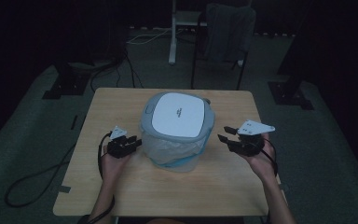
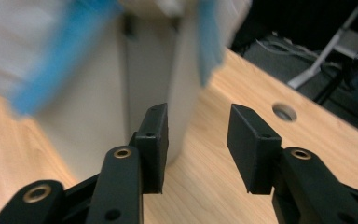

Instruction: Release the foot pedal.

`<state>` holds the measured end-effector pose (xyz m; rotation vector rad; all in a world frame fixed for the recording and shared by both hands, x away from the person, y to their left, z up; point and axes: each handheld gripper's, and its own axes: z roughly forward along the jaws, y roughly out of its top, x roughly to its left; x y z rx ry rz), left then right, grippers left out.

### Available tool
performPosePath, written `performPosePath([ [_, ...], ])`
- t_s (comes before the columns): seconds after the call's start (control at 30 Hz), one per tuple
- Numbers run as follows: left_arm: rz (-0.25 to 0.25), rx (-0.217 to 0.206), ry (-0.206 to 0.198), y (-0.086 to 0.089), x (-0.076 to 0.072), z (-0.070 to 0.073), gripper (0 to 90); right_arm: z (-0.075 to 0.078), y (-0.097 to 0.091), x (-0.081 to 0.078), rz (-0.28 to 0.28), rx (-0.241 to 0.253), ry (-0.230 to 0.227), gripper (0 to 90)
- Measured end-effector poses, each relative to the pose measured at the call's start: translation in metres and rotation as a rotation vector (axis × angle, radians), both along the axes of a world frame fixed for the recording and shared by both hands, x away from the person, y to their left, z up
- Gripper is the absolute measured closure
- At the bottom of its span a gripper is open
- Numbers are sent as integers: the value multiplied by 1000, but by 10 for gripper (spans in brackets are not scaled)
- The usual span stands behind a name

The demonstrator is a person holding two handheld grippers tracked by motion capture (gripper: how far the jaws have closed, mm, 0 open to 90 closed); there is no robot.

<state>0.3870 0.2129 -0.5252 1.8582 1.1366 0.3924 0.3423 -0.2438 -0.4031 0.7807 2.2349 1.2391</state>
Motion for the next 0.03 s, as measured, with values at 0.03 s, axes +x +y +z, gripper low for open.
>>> performPosePath([
  [0.03,0,0,0,0,0,0,625,-7,-4,6,-11,6,19,540],
])
